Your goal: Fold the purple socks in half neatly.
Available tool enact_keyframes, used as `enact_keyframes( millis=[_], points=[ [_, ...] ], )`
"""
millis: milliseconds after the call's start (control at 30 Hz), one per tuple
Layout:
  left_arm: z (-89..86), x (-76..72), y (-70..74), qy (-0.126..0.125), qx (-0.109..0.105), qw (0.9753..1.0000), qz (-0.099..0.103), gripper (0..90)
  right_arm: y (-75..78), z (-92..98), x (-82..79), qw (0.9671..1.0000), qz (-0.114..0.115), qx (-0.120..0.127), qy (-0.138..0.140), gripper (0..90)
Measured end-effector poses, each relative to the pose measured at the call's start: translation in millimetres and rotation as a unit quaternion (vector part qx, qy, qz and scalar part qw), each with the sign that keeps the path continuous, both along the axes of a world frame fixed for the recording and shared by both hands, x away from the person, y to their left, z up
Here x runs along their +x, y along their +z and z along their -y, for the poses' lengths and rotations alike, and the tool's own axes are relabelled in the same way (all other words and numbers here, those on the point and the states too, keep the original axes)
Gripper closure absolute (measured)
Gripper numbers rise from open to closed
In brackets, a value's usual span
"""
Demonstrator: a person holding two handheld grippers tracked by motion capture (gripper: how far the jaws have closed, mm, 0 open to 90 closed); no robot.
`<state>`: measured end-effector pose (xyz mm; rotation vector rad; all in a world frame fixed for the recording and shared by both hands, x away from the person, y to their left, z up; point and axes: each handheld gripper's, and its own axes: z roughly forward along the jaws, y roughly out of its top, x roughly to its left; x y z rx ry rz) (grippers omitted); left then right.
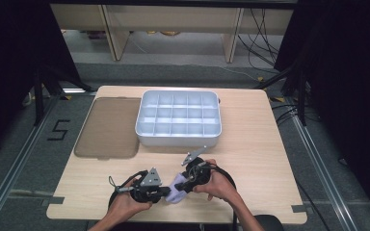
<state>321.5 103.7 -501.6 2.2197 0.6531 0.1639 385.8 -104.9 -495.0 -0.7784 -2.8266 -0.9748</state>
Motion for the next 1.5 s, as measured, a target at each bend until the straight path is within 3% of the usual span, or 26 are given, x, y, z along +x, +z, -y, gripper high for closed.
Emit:
enact_keyframes(
  millis=[33, 100, 133, 233, 267, 400, 467, 533, 567, 600, 733, 867, 900, 933, 1033, 1333, 1400, 1500],
  points=[
    [-1.7, 1.6, 1.5, -0.016, 0.016, 0.9997, 0.01, 87.8, -0.3, 0.0, -0.1, 1.0, -0.006, -0.001, -0.007, 41.0],
    [-0.2, 0.2, 0.5, -0.006, 0.01, 0.9999, 0.003, 88.7, -2.1, 0.6, 1.5, 0.9999, -0.013, 0.001, -0.007, 41.0],
    [-1.0, 1.7, 1.1, -0.016, 0.017, 0.9997, 0.011, 88.9, -3.3, 1.5, 1.9, 0.9997, -0.018, 0.006, -0.012, 41.4],
    [-0.7, 1.7, 0.7, -0.013, 0.016, 0.9997, 0.01, 89.1, -3.4, 2.8, 1.0, 0.9995, -0.028, 0.012, -0.011, 48.2],
    [0.8, 0.5, -0.5, -0.004, 0.006, 1.0, 0.001, 89.2, -3.5, 2.9, 1.1, 0.9993, -0.031, 0.016, -0.009, 51.4],
    [-1.2, 2.1, 0.5, -0.015, 0.016, 0.9997, 0.009, 89.1, -4.1, 4.1, 0.6, 0.9986, -0.046, 0.026, -0.009, 59.8],
    [-1.3, 2.0, 0.6, -0.017, 0.012, 0.9998, 0.005, 89.1, -4.2, 4.4, 0.1, 0.9984, -0.048, 0.028, -0.01, 62.9],
    [0.1, 0.0, -0.7, 0.002, -0.008, 0.9999, -0.007, 88.2, -4.2, 3.9, -0.9, 0.9981, -0.051, 0.031, -0.013, 65.1],
    [-1.7, 2.1, -0.4, -0.008, -0.004, 1.0, -0.002, 87.1, -4.0, 4.1, -1.1, 0.9982, -0.05, 0.032, -0.013, 65.8],
    [-1.9, 1.5, -0.6, 0.0, -0.012, 0.9999, -0.012, 86.3, -3.9, 3.9, -1.4, 0.9982, -0.05, 0.031, -0.015, 66.4],
    [-7.3, 3.2, 2.6, 0.004, -0.021, 0.9996, -0.015, 79.8, -3.2, 3.8, -2.7, 0.9984, -0.045, 0.027, -0.021, 68.6],
    [-14.7, 4.3, 5.8, 0.01, -0.035, 0.9991, -0.022, 65.4, -2.7, 3.9, -4.0, 0.9985, -0.042, 0.029, -0.02, 69.6],
    [-16.4, 4.0, 6.0, 0.019, -0.047, 0.9984, -0.023, 61.0, -2.7, 3.9, -4.1, 0.9985, -0.042, 0.03, -0.021, 69.8],
    [-19.4, 5.2, 6.9, 0.02, -0.038, 0.9989, -0.02, 57.5, -2.6, 3.9, -4.5, 0.9984, -0.041, 0.029, -0.025, 70.0],
    [-26.8, 4.1, 6.6, 0.037, -0.049, 0.9978, -0.025, 47.3, -3.0, 3.9, -4.4, 0.9986, -0.035, 0.031, -0.021, 70.2],
    [-53.7, -8.0, 5.3, 0.053, -0.025, 0.9981, -0.017, 37.3, -2.2, 3.7, -5.4, 0.9988, -0.033, 0.029, -0.02, 70.2],
    [-55.6, -10.0, 4.0, 0.06, -0.031, 0.9975, -0.021, 35.6, -2.1, 3.2, -6.4, 0.9989, -0.03, 0.029, -0.024, 70.1],
    [-61.5, -10.8, 1.8, 0.061, -0.006, 0.998, -0.017, 33.4, -2.2, 3.1, -6.6, 0.9989, -0.03, 0.03, -0.023, 70.1]
  ],
)
